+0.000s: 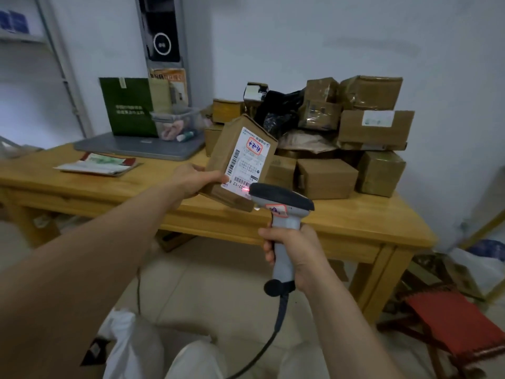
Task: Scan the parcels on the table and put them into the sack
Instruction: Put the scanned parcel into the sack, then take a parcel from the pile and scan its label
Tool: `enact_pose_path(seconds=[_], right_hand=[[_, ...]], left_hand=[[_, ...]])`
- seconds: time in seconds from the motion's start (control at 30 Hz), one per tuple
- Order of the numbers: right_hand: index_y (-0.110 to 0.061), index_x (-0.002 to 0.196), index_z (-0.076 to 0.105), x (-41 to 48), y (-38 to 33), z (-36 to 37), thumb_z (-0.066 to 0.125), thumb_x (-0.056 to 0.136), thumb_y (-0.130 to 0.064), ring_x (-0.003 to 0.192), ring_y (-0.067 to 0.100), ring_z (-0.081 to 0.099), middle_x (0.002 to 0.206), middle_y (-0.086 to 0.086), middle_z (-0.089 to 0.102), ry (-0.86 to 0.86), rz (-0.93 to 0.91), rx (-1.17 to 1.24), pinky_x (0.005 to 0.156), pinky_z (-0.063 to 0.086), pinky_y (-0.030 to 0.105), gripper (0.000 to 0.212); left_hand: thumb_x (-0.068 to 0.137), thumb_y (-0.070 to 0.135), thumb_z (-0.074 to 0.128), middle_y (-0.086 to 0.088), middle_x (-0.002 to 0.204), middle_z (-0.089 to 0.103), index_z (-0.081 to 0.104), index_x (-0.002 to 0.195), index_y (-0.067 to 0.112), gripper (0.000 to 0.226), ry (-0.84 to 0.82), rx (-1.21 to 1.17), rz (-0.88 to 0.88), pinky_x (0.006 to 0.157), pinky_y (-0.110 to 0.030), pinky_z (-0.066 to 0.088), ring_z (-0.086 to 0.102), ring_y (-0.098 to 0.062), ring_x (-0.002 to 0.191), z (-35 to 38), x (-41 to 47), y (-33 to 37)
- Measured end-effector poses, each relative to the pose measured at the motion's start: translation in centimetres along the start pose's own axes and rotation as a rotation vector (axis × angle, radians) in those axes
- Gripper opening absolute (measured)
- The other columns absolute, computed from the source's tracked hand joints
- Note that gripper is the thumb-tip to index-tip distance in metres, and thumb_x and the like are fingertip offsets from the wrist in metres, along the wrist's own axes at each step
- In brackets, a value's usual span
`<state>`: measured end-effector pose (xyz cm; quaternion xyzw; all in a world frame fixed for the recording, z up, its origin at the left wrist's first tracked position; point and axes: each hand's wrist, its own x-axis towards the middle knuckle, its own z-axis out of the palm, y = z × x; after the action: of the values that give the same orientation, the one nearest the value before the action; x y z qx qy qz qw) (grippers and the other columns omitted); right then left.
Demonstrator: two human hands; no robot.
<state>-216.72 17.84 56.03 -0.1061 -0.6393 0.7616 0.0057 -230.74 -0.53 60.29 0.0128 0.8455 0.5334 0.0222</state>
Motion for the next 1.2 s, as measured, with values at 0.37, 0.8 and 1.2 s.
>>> enact_pose_path(seconds=[0.37, 0.8, 1.2], right_hand=[[-0.008, 0.074, 0.058, -0.1, 0.3, 4.0, 0.07, 0.081, -0.006, 0.043, 0.015, 0.05, 0.053, 0.004, 0.056, -0.062, 0.005, -0.028, 0.045, 0.043, 0.025, 0.014], [-0.009, 0.073, 0.059, 0.2, 1.1, 7.4, 0.072, 0.081, -0.01, 0.043, 0.014, 0.051, 0.053, 0.004, 0.057, -0.102, 0.032, -0.041, 0.045, 0.044, 0.025, 0.015], [-0.008, 0.072, 0.059, 0.6, 3.2, 11.7, 0.072, 0.079, -0.006, 0.042, 0.015, 0.05, 0.053, 0.006, 0.058, -0.224, 0.117, 0.088, 0.042, 0.043, 0.023, 0.015]], left_hand=[[0.073, 0.041, 0.078, 0.001, 0.093, 0.064, 0.057, 0.107, 0.016, 0.047, 0.094, -0.006, -0.021, 0.074, -0.027, 0.044, 0.058, -0.012, 0.086, -3.7, -1.1, -2.5], [0.071, 0.042, 0.079, 0.001, 0.094, 0.059, 0.053, 0.123, 0.011, 0.065, 0.18, -0.063, -0.096, 0.088, -0.033, 0.046, 0.055, -0.013, 0.088, -6.6, -1.8, -5.1], [0.07, 0.04, 0.08, -0.006, 0.102, 0.065, 0.057, 0.115, 0.005, 0.061, 0.267, -0.186, -0.208, 0.068, -0.026, 0.049, 0.062, -0.016, 0.088, -10.4, -4.1, -9.8]])
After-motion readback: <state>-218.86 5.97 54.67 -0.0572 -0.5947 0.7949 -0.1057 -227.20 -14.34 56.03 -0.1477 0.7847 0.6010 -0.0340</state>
